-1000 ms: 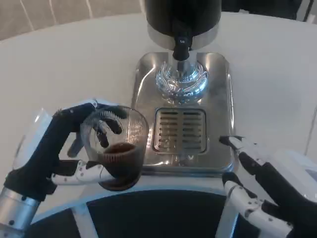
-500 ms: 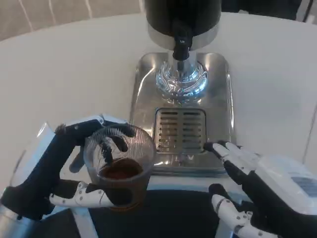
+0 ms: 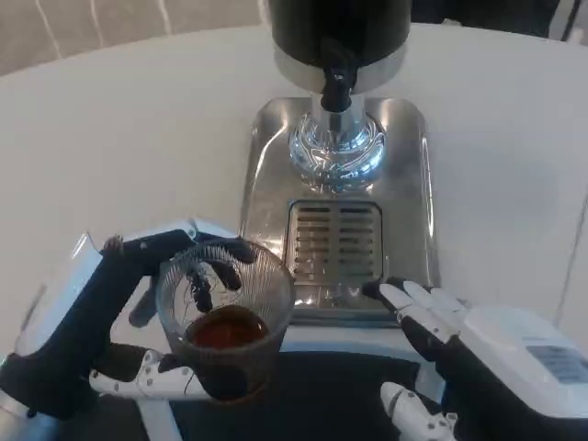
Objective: Grasp the cup under the faucet to collect the drink, then remove the cup.
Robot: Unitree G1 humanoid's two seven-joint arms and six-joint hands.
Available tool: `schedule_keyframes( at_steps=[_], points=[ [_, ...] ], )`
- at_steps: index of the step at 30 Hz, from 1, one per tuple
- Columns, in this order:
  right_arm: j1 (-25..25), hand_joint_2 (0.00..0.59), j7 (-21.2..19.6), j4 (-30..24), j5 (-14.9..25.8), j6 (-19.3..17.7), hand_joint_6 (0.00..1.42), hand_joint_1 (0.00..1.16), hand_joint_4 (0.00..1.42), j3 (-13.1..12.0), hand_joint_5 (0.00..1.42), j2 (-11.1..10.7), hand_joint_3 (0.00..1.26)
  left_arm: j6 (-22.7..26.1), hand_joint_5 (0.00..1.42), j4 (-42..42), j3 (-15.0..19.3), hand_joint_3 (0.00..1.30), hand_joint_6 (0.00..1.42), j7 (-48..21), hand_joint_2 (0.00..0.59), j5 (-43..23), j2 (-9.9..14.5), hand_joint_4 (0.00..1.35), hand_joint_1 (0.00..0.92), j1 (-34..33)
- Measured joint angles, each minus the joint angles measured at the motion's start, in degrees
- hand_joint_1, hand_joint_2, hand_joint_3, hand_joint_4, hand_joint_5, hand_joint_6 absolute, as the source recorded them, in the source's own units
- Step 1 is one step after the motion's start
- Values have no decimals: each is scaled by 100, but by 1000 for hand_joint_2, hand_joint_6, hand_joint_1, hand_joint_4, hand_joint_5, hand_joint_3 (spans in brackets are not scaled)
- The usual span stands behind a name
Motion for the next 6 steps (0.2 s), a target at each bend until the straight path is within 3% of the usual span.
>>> schedule_keyframes(
  at_steps=[6],
  points=[
    [28,548,28,0,0,-110,17,14,0,-21,0,33,44,0,1376,-15,2,921,1424,-53,0,-1,0,1085,683,65]
  ],
)
